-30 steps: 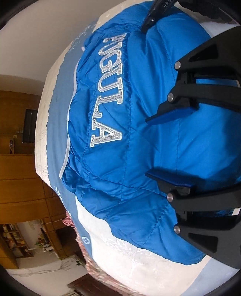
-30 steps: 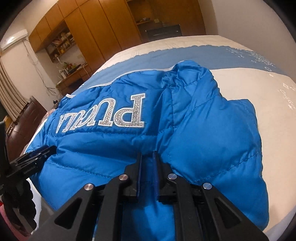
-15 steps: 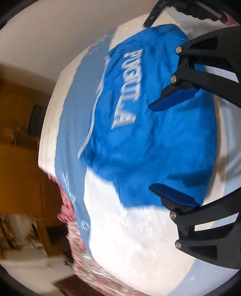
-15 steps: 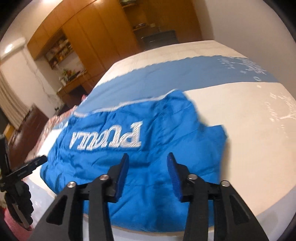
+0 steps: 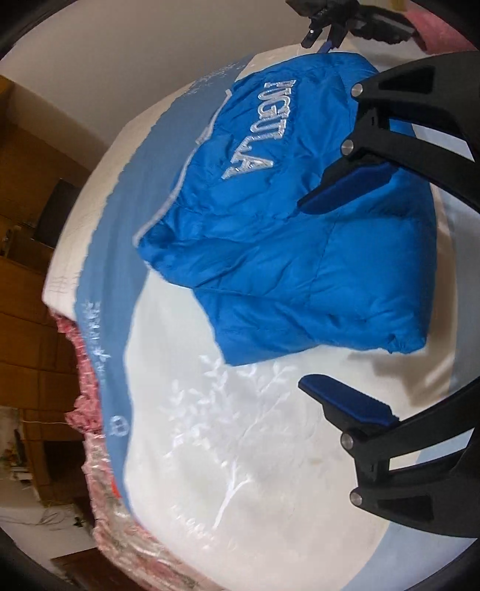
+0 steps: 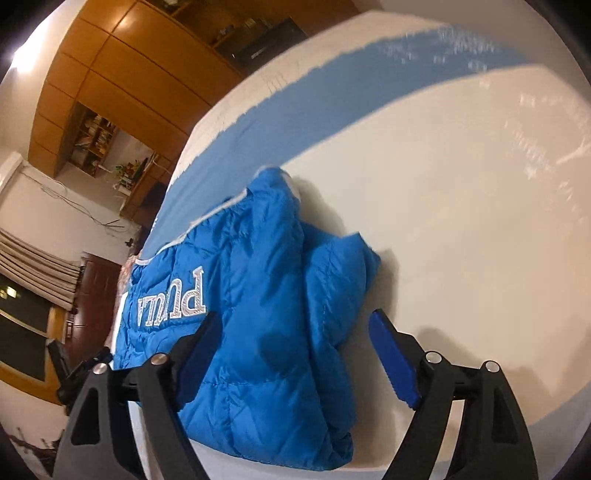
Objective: Fold large clothes
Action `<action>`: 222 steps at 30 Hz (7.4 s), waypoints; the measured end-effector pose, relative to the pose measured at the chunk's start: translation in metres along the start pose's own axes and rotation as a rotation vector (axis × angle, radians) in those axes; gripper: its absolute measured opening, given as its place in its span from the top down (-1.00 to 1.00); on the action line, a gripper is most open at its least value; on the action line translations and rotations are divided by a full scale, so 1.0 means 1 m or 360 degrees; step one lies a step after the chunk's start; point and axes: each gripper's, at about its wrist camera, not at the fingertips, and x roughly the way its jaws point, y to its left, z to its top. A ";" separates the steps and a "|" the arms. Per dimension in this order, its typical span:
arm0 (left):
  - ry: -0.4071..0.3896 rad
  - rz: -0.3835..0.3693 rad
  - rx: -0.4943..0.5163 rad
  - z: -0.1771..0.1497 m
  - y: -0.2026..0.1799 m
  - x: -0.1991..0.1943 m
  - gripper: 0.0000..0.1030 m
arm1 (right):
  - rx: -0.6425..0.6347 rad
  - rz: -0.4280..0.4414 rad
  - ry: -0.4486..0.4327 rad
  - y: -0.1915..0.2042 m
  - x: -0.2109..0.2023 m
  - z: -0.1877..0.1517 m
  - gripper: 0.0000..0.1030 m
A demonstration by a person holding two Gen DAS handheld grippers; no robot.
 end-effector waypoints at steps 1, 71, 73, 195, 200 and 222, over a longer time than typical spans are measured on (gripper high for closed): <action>0.0023 -0.0013 -0.0020 0.000 0.002 0.005 -0.71 | 0.0014 0.0011 0.0018 -0.003 0.003 0.001 -0.60; 0.0118 -0.0156 0.0141 -0.212 0.027 -0.056 -0.11 | 0.0258 0.0098 0.0179 -0.039 -0.061 -0.228 0.39; 0.0109 -0.0167 0.0135 -0.213 0.028 -0.055 -0.14 | 0.0254 0.0087 0.0146 -0.041 -0.063 -0.235 0.39; -0.0043 -0.0374 -0.0818 -0.290 0.075 -0.096 0.23 | -0.0450 -0.0368 0.0103 0.031 -0.073 -0.263 0.26; -0.0074 -0.0336 -0.0757 -0.280 0.066 -0.114 0.33 | -0.0345 -0.0301 0.0095 0.024 -0.085 -0.258 0.25; -0.0290 -0.0382 0.0096 -0.209 -0.153 -0.204 0.37 | -0.0390 -0.0218 0.0032 0.064 -0.167 -0.246 0.12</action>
